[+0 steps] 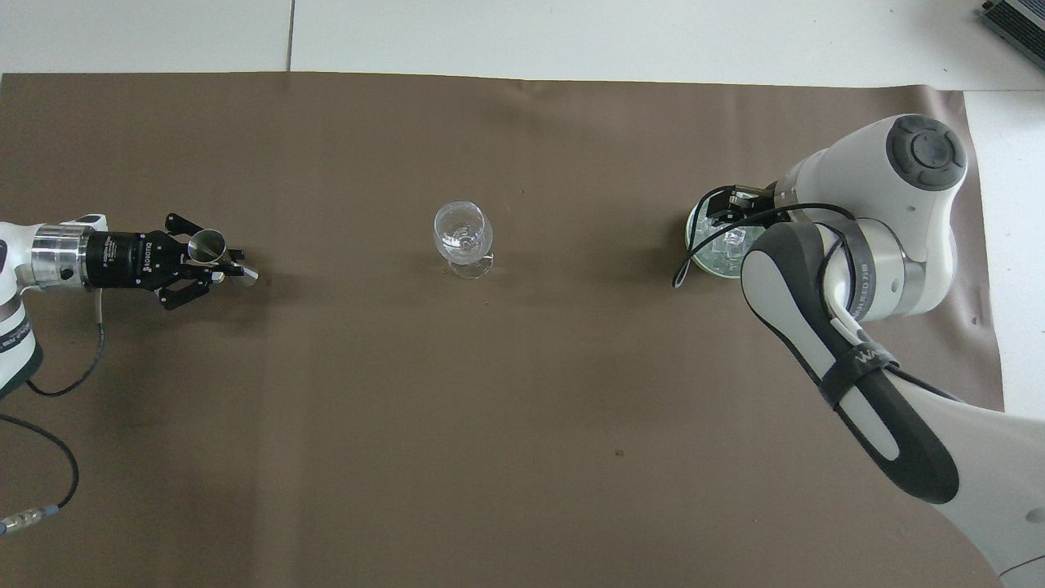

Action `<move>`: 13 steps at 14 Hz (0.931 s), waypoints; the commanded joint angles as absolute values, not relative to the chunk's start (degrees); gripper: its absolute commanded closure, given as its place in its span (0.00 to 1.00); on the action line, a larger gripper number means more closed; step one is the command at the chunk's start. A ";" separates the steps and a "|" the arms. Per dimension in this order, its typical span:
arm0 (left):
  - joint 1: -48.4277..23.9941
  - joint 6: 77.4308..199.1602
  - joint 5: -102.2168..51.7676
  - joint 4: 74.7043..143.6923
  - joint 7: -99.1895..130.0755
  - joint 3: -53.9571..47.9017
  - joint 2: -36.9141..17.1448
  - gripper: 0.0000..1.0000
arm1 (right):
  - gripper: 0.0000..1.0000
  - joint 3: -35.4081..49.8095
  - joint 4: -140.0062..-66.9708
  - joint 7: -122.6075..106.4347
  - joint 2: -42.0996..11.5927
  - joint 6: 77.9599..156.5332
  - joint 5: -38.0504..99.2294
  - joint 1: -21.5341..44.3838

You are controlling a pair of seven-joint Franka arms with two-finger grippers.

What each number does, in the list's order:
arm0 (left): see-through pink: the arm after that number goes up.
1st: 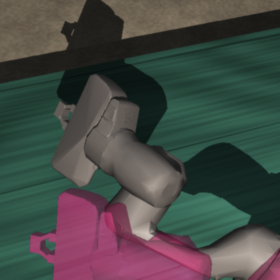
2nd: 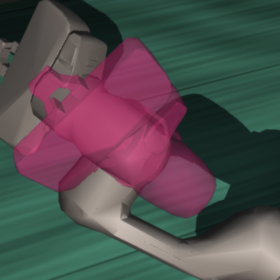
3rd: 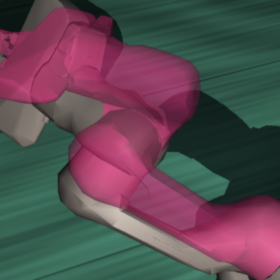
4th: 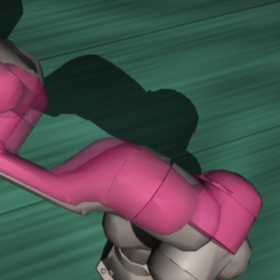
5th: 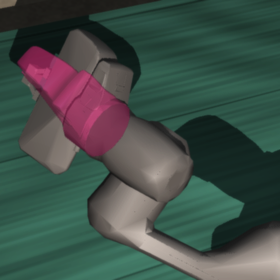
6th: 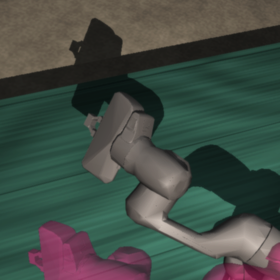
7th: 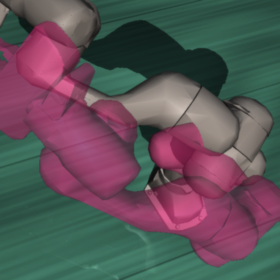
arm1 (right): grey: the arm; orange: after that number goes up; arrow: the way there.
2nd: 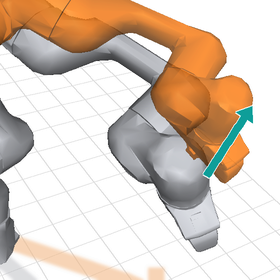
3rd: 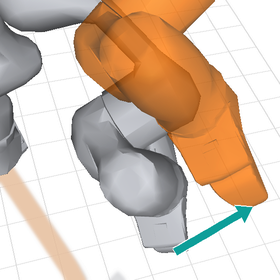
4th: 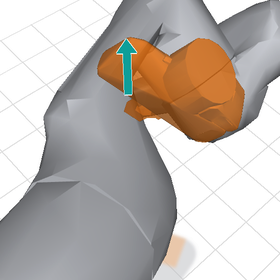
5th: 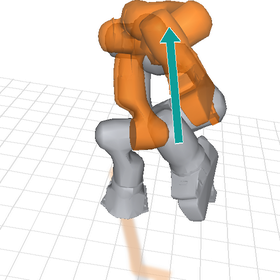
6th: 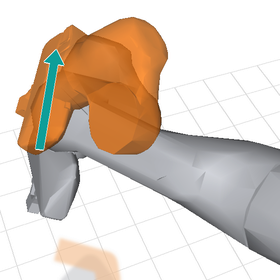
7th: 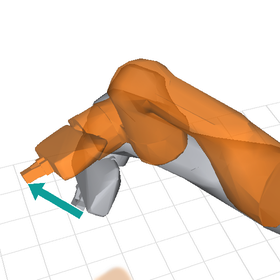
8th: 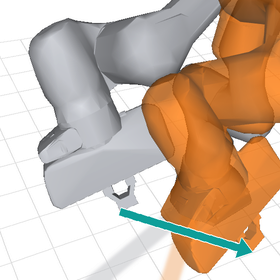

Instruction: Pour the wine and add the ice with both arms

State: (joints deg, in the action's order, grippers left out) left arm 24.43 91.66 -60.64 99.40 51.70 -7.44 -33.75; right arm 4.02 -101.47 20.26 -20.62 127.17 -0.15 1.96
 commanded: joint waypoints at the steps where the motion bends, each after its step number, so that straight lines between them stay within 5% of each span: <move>1: 25.22 90.97 -61.35 100.02 50.01 -7.73 -34.10 1.00 | 0.07 4.48 -102.48 21.62 -20.83 128.49 -1.32 1.49; 5: 26.36 90.70 -60.73 99.84 49.49 -7.82 -35.15 1.00 | 0.07 4.48 -104.33 21.36 -21.18 131.48 -1.32 1.32; 13: 26.54 90.62 -60.73 100.11 47.20 -7.82 -35.59 1.00 | 0.27 4.48 -104.33 21.53 -21.44 131.57 -1.32 1.23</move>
